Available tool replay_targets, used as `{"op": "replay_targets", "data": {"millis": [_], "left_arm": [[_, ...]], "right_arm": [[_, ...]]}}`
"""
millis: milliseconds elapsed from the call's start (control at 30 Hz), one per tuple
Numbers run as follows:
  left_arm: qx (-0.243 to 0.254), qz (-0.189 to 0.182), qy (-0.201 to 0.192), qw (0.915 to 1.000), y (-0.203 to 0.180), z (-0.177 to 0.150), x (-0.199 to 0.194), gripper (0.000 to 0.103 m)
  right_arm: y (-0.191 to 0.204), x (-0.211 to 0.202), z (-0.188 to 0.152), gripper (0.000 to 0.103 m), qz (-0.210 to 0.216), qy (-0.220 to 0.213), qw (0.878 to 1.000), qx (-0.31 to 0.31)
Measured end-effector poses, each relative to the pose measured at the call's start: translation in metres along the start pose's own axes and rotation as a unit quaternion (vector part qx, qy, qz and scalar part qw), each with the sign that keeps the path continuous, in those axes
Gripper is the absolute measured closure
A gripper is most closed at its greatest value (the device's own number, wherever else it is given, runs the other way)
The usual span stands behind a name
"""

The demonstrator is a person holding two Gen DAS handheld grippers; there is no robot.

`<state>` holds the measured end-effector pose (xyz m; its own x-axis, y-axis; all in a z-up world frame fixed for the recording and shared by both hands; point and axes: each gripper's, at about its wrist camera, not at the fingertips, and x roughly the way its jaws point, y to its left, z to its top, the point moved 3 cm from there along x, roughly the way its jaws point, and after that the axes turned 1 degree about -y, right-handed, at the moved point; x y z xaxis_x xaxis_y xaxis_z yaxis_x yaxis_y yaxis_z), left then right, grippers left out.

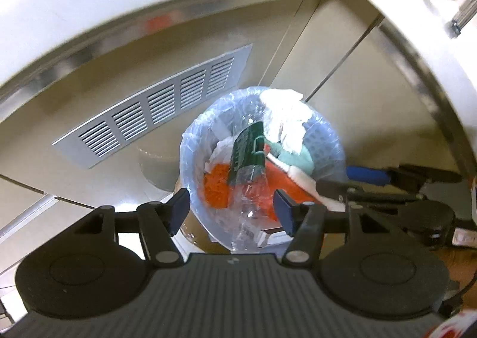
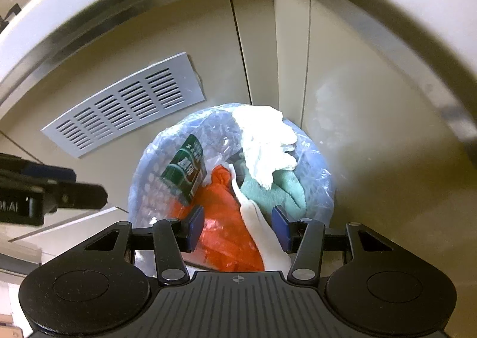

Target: Collect trash

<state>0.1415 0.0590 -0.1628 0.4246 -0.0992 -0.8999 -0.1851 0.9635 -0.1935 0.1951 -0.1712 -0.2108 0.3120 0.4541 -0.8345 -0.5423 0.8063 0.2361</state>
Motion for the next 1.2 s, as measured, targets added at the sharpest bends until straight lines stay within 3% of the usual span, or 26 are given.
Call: {"op": "replay_targets", "data": {"millis": [200,333,567,700,900,1200], "left_arm": [[-0.01,0.004,-0.039,0.9992,-0.01,-0.004,-0.029,0.03],[-0.027,0.006,-0.065,0.9975,-0.013,-0.008,-0.05,0.018],[-0.051,0.02,-0.115,0.9918,-0.018,-0.02,-0.08,0.001],[-0.036,0.025,-0.13,0.9906,-0.019,-0.027,-0.094,0.001],[0.005,0.008,-0.13,0.9915,-0.015,-0.029,-0.109,0.001],[0.04,-0.016,-0.145,0.9885,0.003,-0.028,-0.148,0.001]], "right_arm": [[0.009,-0.036,-0.005,0.048,0.0,-0.013,1.0,0.002],[0.012,-0.056,-0.008,0.03,0.009,-0.022,1.0,0.007],[0.017,-0.08,-0.01,0.027,0.025,-0.031,0.999,-0.009],[0.023,-0.098,-0.012,0.026,0.015,-0.047,0.999,-0.015],[0.035,-0.123,-0.017,0.024,-0.02,-0.076,0.997,0.026],[0.076,-0.163,-0.023,0.024,-0.083,-0.132,0.984,0.082]]}}
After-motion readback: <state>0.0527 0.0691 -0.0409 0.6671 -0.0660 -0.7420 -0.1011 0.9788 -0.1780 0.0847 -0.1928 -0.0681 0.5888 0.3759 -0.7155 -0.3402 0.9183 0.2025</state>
